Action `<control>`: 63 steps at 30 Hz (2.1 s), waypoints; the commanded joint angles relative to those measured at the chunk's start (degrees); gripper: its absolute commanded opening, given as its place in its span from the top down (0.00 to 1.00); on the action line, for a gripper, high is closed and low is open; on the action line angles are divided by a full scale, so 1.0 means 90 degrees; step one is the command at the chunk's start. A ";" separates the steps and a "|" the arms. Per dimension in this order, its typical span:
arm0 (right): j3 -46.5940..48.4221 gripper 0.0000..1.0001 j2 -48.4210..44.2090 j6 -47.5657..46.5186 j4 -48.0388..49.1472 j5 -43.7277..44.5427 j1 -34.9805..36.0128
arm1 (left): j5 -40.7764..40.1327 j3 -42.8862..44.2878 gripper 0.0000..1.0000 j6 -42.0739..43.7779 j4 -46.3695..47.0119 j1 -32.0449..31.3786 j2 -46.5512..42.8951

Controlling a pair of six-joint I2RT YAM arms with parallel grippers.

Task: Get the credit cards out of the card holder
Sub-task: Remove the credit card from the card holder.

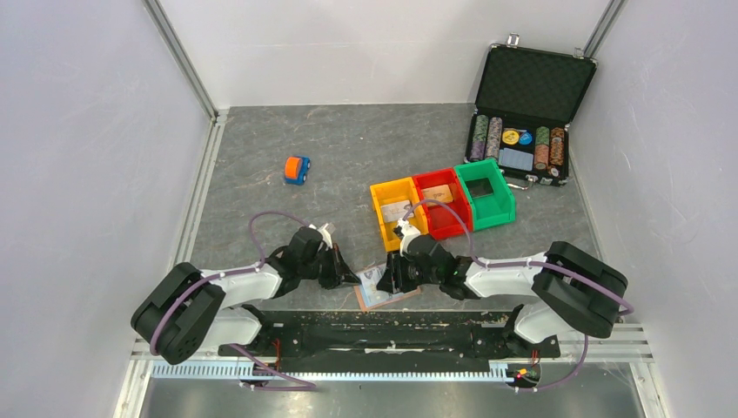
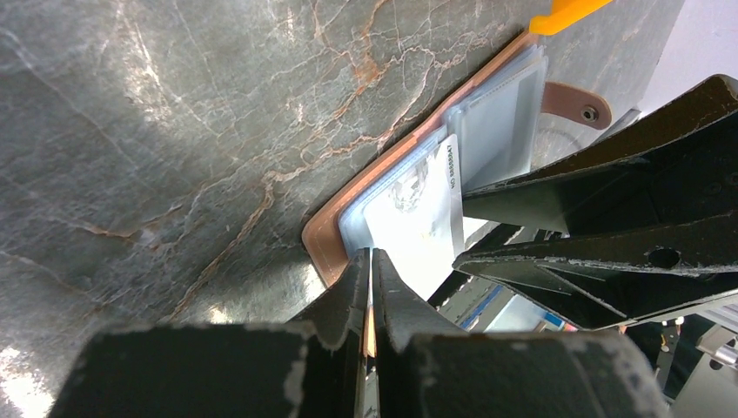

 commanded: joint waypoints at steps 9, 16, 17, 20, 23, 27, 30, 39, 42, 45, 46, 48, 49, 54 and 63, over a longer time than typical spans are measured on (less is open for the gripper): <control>-0.0067 0.73 0.0137 0.0174 0.0440 -0.0125 -0.0035 | -0.0226 -0.0157 0.90 0.0112 -0.0022 -0.0062 -0.0048; -0.0438 1.00 -0.0371 0.0204 0.0750 -0.0080 -0.0147 | -0.0282 -0.0117 0.90 0.0158 -0.0007 -0.0061 0.0073; -0.0480 1.00 -0.0476 0.0189 0.0770 -0.0090 -0.0159 | -0.0300 -0.0117 0.90 0.0170 -0.0007 -0.0061 0.0085; -0.0621 1.00 -0.0731 0.0132 0.0753 -0.0101 -0.0210 | -0.0334 -0.0107 0.90 0.0187 -0.0007 -0.0061 0.0127; -0.0750 1.00 -0.0960 0.0104 0.0663 -0.0080 -0.0285 | -0.0315 -0.0070 0.90 0.0195 -0.0015 -0.0061 0.0153; -0.0911 1.00 -0.1251 0.0092 0.0481 -0.0024 -0.0401 | -0.0313 -0.0039 0.89 0.0197 -0.0049 -0.0062 0.0136; -0.1038 1.00 -0.1552 0.0065 0.0349 -0.0021 -0.0461 | -0.0305 -0.0005 0.86 0.0190 -0.0120 -0.0064 0.0075; -0.1115 1.00 -0.2560 0.0003 -0.0240 0.0134 -0.0607 | -0.0217 0.0380 0.61 0.0180 -0.0760 -0.0067 -0.0640; -0.1044 1.00 -0.2786 0.0039 -0.0326 0.0165 -0.0623 | -0.0185 0.0549 0.49 0.0157 -0.1010 -0.0063 -0.0986; -0.1021 1.00 -0.2911 0.0146 -0.0267 0.0129 -0.0632 | -0.0094 0.0671 0.39 0.0082 -0.1097 -0.0070 -0.1285; -0.1030 1.00 -0.2953 0.0199 -0.0176 0.0099 -0.0632 | -0.0057 0.0697 0.37 0.0037 -0.1086 -0.0073 -0.1363; -0.1102 1.00 -0.3073 0.0348 0.0078 0.0033 -0.0630 | 0.0098 0.0713 0.33 -0.0055 -0.0951 -0.0071 -0.1549; -0.1132 1.00 -0.3131 0.0436 0.0222 0.0022 -0.0632 | 0.0185 0.0701 0.32 -0.0113 -0.0822 -0.0071 -0.1621; -0.1400 1.00 -0.3469 0.0913 0.1049 0.0023 -0.0627 | 0.0593 0.0522 0.26 -0.0493 0.0031 -0.0072 -0.1913; -0.1937 1.00 -0.3851 0.1608 0.2120 0.0249 -0.0632 | 0.1169 0.0369 0.25 -0.1249 0.1719 -0.0154 -0.1665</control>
